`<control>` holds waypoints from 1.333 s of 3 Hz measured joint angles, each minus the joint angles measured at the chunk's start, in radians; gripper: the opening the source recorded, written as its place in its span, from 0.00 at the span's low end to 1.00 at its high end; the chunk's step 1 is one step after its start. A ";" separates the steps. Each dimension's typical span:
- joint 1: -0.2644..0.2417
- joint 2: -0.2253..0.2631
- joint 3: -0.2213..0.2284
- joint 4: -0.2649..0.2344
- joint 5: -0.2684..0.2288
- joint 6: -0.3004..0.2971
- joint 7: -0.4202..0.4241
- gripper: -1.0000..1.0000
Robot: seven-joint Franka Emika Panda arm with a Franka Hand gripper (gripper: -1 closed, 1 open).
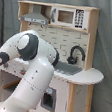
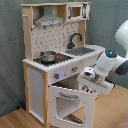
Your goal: Play with the kitchen
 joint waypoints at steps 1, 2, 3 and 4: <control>0.000 0.000 0.001 0.000 0.000 -0.004 0.002 1.00; 0.001 0.000 0.004 0.000 0.000 -0.019 0.010 1.00; -0.007 0.012 0.051 0.020 0.001 -0.113 0.027 1.00; -0.021 0.027 0.111 0.046 0.001 -0.214 0.032 1.00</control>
